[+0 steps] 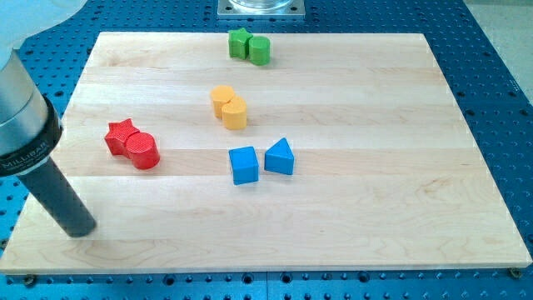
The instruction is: Push the triangle into the hexagon
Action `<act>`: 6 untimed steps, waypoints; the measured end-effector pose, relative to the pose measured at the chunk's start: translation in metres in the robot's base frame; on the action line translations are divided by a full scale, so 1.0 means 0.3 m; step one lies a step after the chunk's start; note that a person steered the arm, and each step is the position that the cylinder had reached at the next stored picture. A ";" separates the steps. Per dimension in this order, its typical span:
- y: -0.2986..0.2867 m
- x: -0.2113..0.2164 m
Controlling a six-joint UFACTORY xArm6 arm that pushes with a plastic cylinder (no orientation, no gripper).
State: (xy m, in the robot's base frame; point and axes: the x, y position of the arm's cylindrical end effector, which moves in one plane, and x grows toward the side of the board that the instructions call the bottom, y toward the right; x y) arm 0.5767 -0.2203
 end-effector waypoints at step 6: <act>-0.006 0.016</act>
State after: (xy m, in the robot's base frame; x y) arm 0.5815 -0.2220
